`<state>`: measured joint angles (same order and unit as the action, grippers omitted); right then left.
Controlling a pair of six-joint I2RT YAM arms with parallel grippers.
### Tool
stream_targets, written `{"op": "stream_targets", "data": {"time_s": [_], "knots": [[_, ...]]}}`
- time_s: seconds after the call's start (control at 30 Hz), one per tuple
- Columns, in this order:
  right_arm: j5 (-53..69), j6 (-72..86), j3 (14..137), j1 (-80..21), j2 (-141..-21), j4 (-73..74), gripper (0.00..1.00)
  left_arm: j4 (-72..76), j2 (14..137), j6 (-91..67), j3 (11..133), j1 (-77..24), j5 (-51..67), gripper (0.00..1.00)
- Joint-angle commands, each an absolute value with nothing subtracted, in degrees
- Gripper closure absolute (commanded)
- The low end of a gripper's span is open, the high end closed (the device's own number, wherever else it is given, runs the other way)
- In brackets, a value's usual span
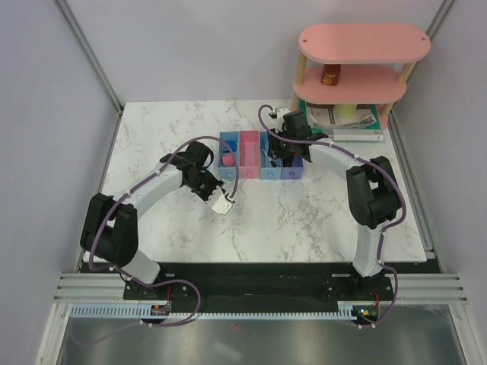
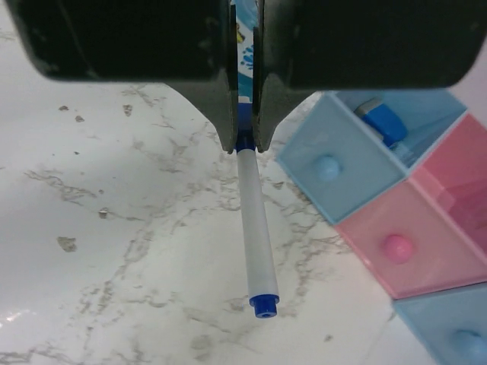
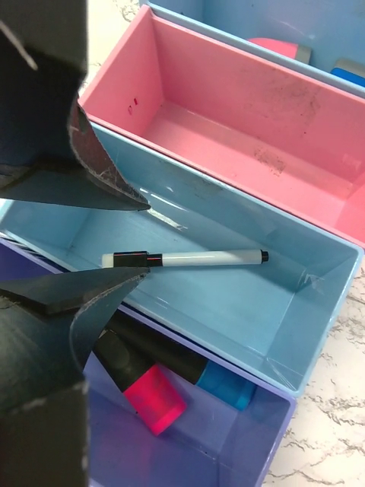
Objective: Sort the stationery into containers
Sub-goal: Pick up the pen from the center of the board, then place the pen in the storage box.
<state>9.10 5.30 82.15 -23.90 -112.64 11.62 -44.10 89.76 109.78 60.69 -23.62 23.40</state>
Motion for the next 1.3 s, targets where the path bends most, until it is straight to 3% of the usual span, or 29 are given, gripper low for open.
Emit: {"op": "stream_targets", "data": {"time_s": [0.0,0.23,0.37,0.63,0.9,1.27], "knots": [[8.44,4.48,83.75,-24.17,-107.85,12.39,0.56,-44.39,86.57,94.61,67.14,-25.48,29.35,0.98],[0.47,2.37,85.17,-23.73,-99.76,14.94,0.53,-44.47,94.03,53.69,84.95,-26.98,31.29,0.98],[-5.79,1.76,84.82,-22.16,-97.65,17.14,0.53,-45.61,100.27,37.82,93.15,-27.42,33.83,0.98],[-1.07,0.44,77.09,-16.71,-92.29,18.19,0.51,-45.79,113.1,9.89,106.5,-27.51,57.72,0.98],[4.57,-2.37,70.84,-11.25,-88.42,17.4,0.49,-40.27,127.08,-1.47,117.67,-27.51,64.69,0.98],[7.38,-1.94,66.62,-9.23,-87.01,15.73,0.48,-29.97,130.25,1.84,115.66,-26.46,51.61,0.98]]}}
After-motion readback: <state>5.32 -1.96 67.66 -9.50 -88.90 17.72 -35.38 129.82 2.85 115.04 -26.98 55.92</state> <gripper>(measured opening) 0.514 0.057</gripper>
